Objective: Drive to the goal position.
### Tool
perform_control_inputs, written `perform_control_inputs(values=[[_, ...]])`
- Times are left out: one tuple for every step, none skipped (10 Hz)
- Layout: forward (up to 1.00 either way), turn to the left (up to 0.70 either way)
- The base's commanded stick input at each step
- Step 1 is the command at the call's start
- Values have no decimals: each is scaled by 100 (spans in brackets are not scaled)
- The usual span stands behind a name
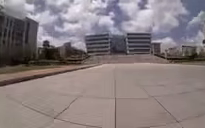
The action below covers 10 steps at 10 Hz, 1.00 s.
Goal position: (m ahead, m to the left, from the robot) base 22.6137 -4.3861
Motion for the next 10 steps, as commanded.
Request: perform_control_inputs(values=[[70,0],[70,0],[70,0],[70,0],[70,0],[70,0],[70,0],[70,0],[70,0],[70,0]])
